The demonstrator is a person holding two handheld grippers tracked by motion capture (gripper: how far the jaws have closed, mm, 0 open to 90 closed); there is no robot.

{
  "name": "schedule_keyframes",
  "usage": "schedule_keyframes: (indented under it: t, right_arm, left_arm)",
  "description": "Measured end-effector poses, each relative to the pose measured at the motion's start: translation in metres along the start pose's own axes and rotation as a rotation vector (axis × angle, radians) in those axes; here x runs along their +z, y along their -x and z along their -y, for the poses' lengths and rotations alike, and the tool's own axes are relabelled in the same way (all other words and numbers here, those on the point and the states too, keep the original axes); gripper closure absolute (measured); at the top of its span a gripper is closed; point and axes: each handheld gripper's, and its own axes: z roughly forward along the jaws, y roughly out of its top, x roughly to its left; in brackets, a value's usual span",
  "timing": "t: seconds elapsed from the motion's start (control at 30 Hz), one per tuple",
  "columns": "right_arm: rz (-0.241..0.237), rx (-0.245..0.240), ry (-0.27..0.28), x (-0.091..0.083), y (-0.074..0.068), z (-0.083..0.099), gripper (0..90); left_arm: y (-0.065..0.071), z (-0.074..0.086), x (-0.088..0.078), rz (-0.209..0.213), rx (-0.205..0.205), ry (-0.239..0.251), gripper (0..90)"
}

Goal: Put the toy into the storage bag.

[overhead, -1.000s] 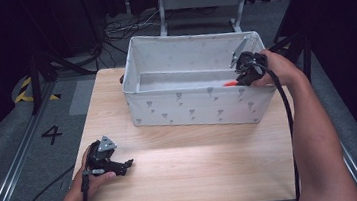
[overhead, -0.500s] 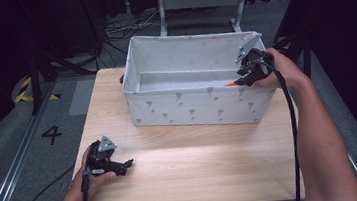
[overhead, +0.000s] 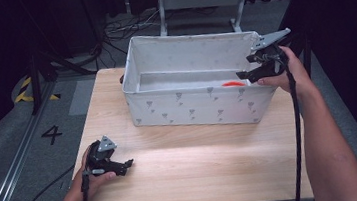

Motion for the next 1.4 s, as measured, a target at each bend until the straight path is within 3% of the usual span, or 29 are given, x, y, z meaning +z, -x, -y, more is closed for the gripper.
schedule_keyframes:
  t: [0.07, 0.27, 0.73, 0.93, 1.1, 1.4]
  right_arm:
    - [0.046, 0.006, 0.005, -0.003, -0.003, 0.002, 25.9]
    - [0.091, 0.031, 0.040, -0.015, -0.009, 0.012, 22.4]
    - [0.134, 0.018, 0.099, -0.048, -0.029, 0.031, 20.9]
    - [0.153, 0.035, 0.125, -0.061, -0.038, 0.041, 20.9]
    - [0.132, 0.031, 0.135, -0.068, -0.047, 0.051, 22.0]
    - [0.144, -0.006, 0.129, -0.078, -0.065, 0.074, 21.5]
  left_arm:
    - [0.000, 0.000, 0.000, 0.000, 0.000, 0.000, 0.3]
    - [0.000, 0.000, 0.000, -0.002, 0.001, 0.001, 0.3]
    - [0.000, 0.000, 0.000, -0.004, -0.001, 0.002, 0.3]
    - [0.000, 0.000, 0.000, -0.004, -0.001, 0.002, 0.3]
    - [0.001, 0.000, 0.000, -0.008, -0.004, 0.003, 0.3]
    - [0.001, 0.000, 0.000, -0.008, -0.005, 0.002, 0.3]
